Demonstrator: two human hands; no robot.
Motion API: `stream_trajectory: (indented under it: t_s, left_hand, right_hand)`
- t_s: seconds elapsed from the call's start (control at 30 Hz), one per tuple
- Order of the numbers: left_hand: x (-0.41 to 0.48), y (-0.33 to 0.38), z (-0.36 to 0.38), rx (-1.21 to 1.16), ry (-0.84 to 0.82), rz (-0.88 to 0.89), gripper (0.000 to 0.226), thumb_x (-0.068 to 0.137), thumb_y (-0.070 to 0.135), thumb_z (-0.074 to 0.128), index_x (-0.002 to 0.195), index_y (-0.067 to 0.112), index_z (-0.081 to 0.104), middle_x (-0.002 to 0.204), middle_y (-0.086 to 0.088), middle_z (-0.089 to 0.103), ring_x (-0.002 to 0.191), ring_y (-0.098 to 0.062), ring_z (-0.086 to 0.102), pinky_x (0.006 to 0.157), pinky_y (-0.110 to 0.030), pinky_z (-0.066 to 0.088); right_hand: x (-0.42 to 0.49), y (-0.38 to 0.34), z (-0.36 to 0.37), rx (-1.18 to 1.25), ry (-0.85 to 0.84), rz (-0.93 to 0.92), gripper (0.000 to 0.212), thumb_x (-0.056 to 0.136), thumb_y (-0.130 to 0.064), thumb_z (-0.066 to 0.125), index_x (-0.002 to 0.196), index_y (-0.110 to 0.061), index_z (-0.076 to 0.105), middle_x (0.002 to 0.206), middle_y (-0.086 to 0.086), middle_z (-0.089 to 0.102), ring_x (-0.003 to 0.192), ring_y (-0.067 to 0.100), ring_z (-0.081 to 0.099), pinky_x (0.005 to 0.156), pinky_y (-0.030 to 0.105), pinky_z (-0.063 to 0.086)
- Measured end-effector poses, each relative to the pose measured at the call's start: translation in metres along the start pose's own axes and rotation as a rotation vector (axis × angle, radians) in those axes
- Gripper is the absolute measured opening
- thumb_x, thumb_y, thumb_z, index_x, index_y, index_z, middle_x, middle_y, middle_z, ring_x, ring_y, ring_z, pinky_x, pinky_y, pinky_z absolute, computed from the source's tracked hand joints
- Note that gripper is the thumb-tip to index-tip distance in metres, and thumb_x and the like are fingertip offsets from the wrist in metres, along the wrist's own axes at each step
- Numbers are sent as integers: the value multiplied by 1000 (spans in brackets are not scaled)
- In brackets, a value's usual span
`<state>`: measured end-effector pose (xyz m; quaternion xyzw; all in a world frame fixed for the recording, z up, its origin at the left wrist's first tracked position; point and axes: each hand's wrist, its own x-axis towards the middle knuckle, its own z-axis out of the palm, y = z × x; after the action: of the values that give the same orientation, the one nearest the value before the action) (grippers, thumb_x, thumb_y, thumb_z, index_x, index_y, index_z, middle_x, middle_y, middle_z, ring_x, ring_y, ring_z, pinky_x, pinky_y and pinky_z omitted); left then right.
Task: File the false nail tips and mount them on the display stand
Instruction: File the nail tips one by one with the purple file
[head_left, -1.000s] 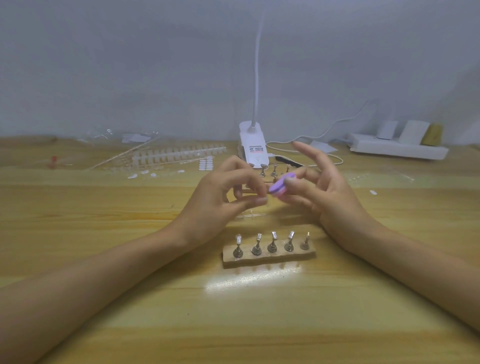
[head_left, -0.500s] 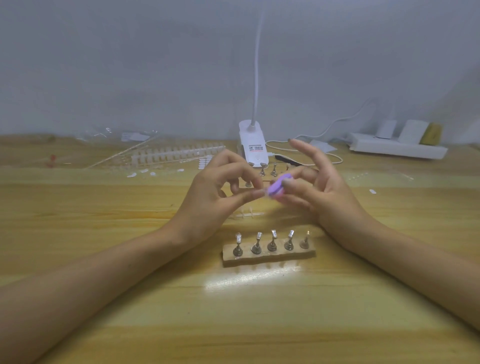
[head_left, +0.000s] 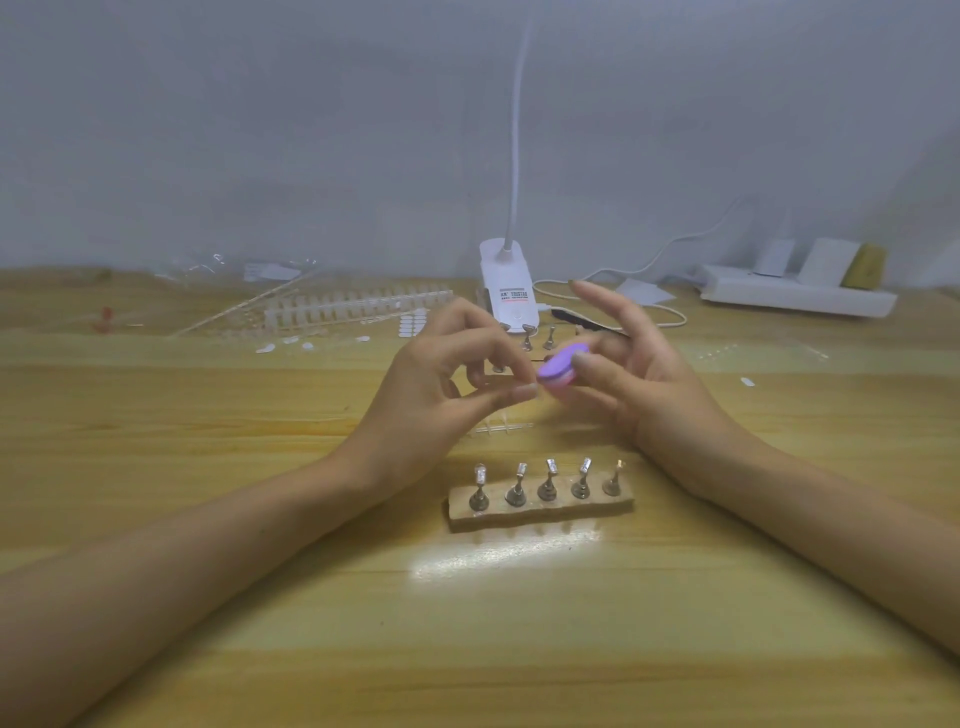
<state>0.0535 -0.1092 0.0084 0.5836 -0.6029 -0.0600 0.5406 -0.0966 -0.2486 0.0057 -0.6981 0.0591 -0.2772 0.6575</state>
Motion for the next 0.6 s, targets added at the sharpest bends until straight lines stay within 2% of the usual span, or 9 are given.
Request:
stream_trajectory:
  t_s: [0.03,0.13,0.23,0.27,0.37,0.47,0.6]
  left_hand:
    - [0,0,0,3,6,0,5,80,20,76,82,19,71,90,8,49,71,-4,46,59,-7,38]
    - [0,0,1,21,20,-1,5,81,19,75,82,17,71,90,5,50,71,-3,47,60,-7,38]
    - [-1,1,1,29,-6,20,6,82,15,76,81,17,70,89,3,50,72,-4,48,60,-6,37]
    - [0,1,1,33,2,24,6,82,15,76,81,17,70,89,2,51,72,-5,49,60,-7,37]
    - [0,1,0,38,19,8,6,83,12,75,82,16,70,90,-2,52,72,-5,49,59,-8,36]
    - [0,2,1,27,-12,15,7,82,12,76,81,16,71,89,-3,52,72,-7,49,59,-7,36]
    - [0,1,0,35,11,11,4,82,12,76,82,13,71,89,-4,53,72,-7,50,60,-7,37]
  right_hand:
    - [0,0,-1,3,1,4,65,91,-8,58,150,-23,36,98,12,67,94,22,72,83,31,57]
    - [-1,0,2,-62,-139,14,65,92,-8,60,150,-28,38,101,9,67,101,26,71,85,33,58]
    - [1,1,-1,19,19,8,64,90,-9,59,149,-22,38,94,8,69,93,20,72,83,30,57]
    - [1,1,-1,16,8,14,64,90,-8,59,149,-21,37,95,12,69,93,21,72,83,31,58]
    - [-1,0,1,-74,-150,19,66,92,-7,62,150,-28,38,105,19,65,101,29,71,86,36,58]
    - [1,1,-2,13,29,7,63,88,-11,62,146,-23,41,95,8,69,95,23,72,84,31,58]
    - [-1,1,1,-60,-145,31,63,91,-7,63,148,-27,41,103,11,68,100,29,71,86,39,59]
